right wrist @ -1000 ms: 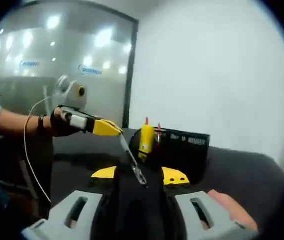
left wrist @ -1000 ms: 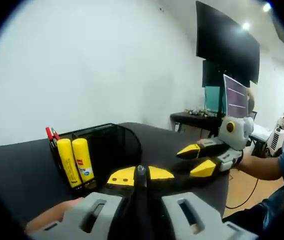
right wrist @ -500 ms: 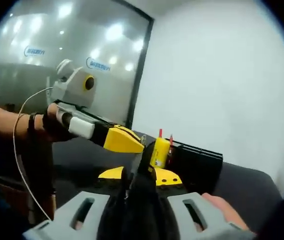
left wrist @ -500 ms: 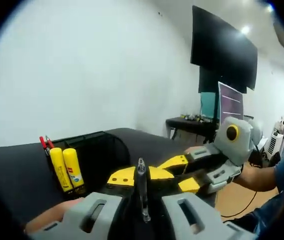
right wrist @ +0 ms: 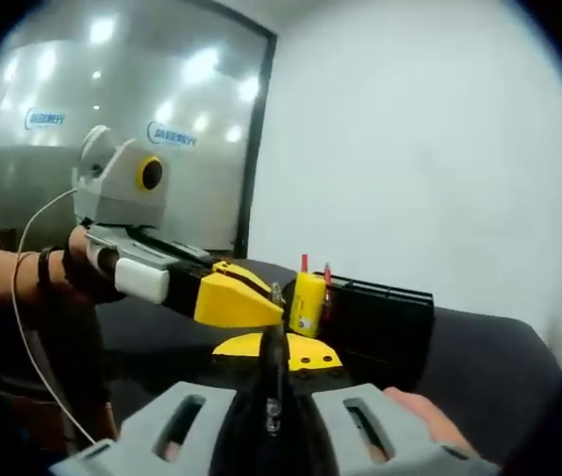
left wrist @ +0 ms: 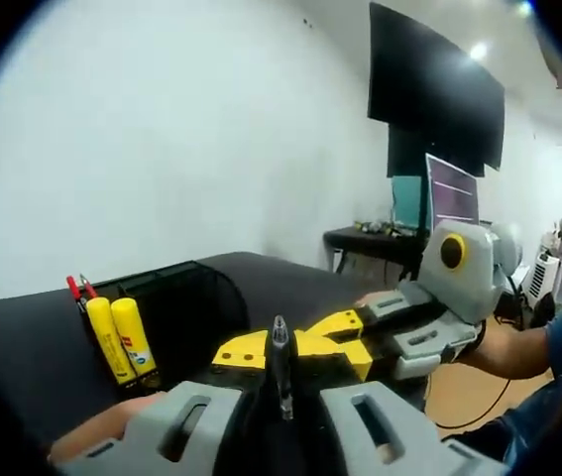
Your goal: Pick up pens and glue sticks and place them into the holder.
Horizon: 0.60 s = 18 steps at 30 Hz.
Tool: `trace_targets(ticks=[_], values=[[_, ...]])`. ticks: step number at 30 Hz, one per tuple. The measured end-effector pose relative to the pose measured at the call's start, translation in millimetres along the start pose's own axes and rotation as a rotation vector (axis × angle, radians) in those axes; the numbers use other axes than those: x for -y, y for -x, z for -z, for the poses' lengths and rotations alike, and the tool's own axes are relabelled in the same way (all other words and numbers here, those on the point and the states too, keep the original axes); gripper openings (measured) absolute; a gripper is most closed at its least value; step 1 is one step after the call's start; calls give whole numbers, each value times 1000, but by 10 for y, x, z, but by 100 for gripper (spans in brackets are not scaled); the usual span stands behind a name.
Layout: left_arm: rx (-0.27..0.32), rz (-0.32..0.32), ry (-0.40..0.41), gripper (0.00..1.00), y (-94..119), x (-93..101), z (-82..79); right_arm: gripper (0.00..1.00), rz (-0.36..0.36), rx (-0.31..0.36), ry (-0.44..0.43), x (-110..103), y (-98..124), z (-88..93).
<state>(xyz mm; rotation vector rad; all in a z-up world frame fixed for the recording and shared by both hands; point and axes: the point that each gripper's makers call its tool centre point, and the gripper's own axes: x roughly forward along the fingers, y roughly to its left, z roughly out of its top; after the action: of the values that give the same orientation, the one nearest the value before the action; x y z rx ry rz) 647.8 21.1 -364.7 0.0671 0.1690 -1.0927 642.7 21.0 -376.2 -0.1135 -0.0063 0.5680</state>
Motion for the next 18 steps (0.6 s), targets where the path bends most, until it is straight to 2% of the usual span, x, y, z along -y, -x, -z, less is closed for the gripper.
trace_targets(ticks=[11, 18], values=[[9, 9, 7, 10, 20, 13, -36, 5, -4, -13, 47, -23, -21, 5], [46, 24, 28, 11, 81, -11, -45, 4, -3, -12, 25, -16, -17, -28]])
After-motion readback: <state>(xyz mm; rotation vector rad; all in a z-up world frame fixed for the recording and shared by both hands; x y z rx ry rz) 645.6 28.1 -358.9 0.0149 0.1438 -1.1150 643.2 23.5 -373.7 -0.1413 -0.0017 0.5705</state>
